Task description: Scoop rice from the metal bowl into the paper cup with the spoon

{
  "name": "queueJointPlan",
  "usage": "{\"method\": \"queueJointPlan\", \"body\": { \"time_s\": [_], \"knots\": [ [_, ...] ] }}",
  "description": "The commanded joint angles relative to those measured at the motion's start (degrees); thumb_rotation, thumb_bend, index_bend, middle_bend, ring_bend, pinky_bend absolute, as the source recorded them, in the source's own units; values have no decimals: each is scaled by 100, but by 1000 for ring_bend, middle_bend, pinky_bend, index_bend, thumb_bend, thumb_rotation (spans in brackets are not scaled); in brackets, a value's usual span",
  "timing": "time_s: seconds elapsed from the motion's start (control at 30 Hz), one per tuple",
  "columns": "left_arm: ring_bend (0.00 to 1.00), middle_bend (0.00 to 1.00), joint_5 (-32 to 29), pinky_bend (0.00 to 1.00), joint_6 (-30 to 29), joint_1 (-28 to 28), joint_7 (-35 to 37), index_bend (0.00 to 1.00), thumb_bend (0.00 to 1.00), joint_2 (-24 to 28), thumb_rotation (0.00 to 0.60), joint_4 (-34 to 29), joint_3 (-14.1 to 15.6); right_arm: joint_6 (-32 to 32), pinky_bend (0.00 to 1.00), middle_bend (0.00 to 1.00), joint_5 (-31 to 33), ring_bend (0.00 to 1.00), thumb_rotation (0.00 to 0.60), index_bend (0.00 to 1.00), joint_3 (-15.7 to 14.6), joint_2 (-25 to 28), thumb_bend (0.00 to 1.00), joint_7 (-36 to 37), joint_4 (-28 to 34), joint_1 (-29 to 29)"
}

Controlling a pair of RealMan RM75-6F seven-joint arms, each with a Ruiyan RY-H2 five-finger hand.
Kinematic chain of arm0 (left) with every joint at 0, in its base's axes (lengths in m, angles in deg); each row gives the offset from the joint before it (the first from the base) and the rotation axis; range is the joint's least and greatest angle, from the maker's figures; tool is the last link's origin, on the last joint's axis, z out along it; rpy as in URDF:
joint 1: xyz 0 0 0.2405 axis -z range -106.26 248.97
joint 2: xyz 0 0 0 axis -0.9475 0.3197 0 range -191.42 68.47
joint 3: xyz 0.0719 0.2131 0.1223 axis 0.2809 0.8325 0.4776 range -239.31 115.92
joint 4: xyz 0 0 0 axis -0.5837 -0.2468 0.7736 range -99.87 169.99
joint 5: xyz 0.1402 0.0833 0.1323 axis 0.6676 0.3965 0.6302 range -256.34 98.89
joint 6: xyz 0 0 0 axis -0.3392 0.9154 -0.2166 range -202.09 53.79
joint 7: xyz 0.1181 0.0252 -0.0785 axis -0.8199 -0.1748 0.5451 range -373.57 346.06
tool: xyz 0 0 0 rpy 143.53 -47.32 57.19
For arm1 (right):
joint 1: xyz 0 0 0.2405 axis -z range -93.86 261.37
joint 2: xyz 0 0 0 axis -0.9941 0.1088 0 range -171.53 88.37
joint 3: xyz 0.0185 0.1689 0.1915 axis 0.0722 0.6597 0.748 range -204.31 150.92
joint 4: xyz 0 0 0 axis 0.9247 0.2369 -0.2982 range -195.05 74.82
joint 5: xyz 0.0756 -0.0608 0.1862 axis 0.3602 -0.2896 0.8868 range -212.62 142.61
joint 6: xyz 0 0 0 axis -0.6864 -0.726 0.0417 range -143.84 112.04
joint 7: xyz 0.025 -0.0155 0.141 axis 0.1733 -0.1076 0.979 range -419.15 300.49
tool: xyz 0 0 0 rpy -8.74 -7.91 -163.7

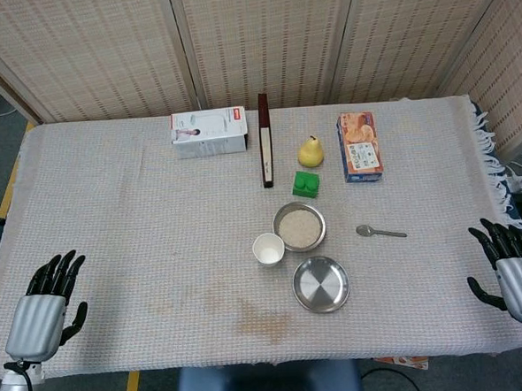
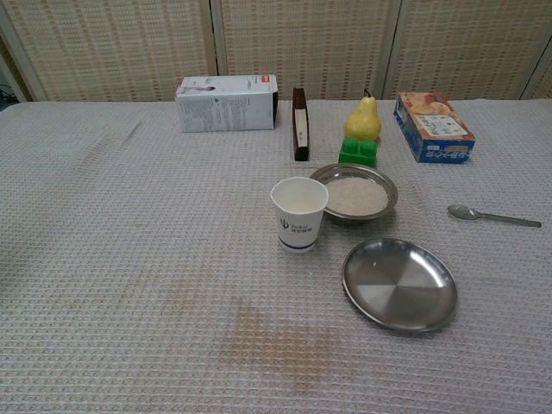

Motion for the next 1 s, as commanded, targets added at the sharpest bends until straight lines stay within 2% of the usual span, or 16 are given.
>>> {"method": "queueJointPlan", "body": {
  "time_s": [0.03, 0.2, 0.4, 0.53, 0.73, 1.0],
  "knots": [
    [0, 0, 23, 129, -3, 1, -9, 0, 455, -5, 600, -8, 6, -40, 0, 0, 66, 0, 600, 114, 31, -40, 253, -23, -38, -24],
    [0, 0, 48, 130, 52, 44, -22, 0, 456, -42, 600, 0, 1, -241, 0, 0, 362, 0, 600, 151, 175, -210, 254, -97, -215, -147],
    [0, 0, 70, 129, 185, 130, -55, 0, 454, -86, 600, -12, 5, -1165, 0, 0, 1128, 0, 600, 298, 633, -693, 330, -98, -875, -776],
    [0, 0, 65, 128, 266, 180, -47, 0, 454, -107, 600, -20, 7, -1609, 0, 0, 1490, 0, 600, 375, 868, -1221, 348, -377, -1357, -1231],
    [0, 0, 112, 128, 264, 185, -31, 0, 454, -109, 600, -17, 36, -1961, 0, 0, 1672, 0, 600, 399, 927, -2006, 347, -757, -2021, -1687],
    [0, 0, 153, 129, 225, 161, 41, 0, 454, -53, 600, -38, 68, -2114, 0, 0, 1885, 0, 600, 428, 873, -2720, 346, -992, -2601, -1875]
  ]
}}
